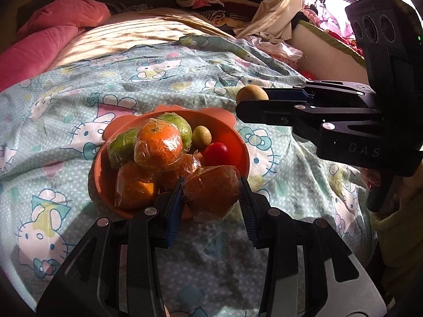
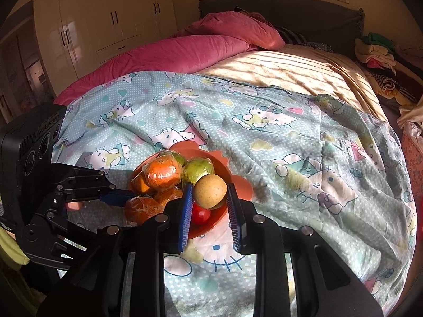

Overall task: Organize fruits
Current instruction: 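Carry both held fruits over the orange plate and lower them in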

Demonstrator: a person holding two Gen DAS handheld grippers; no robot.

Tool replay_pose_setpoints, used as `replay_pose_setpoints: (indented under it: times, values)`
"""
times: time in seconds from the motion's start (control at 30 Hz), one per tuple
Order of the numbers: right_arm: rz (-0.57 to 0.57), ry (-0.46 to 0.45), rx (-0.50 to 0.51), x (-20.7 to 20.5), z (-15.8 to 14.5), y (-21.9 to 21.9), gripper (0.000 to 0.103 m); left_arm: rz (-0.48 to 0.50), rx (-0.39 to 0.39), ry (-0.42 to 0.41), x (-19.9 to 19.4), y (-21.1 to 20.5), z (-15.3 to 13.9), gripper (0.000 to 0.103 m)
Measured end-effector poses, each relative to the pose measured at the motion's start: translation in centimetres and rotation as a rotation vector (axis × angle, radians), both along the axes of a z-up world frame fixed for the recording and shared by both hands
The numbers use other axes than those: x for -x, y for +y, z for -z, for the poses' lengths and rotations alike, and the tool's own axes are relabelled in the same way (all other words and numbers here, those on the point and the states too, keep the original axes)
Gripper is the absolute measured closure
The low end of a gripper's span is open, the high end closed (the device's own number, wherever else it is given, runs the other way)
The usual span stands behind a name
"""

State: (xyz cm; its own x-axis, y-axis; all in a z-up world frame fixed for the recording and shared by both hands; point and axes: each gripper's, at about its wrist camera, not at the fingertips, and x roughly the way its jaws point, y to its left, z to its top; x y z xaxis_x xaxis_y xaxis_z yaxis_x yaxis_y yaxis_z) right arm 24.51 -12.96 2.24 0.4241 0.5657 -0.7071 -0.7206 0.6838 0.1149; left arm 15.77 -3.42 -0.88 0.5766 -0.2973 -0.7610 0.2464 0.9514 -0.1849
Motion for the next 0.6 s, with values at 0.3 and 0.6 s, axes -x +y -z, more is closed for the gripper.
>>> replay_pose_setpoints:
  times: [0.3, 0.6]
  values:
    - [-0.021, 0.026, 0.019, -0.7, 1.2, 0.8, 0.078, -0.009, 0.004, 0.000, -0.4, 0.3, 0.4, 0.071]
    - [-0.034, 0.054, 0.034, -1.6, 2.2, 1.4, 0.078, -0.013, 0.003, 0.001, -0.5, 0.4, 0.6, 0.071]
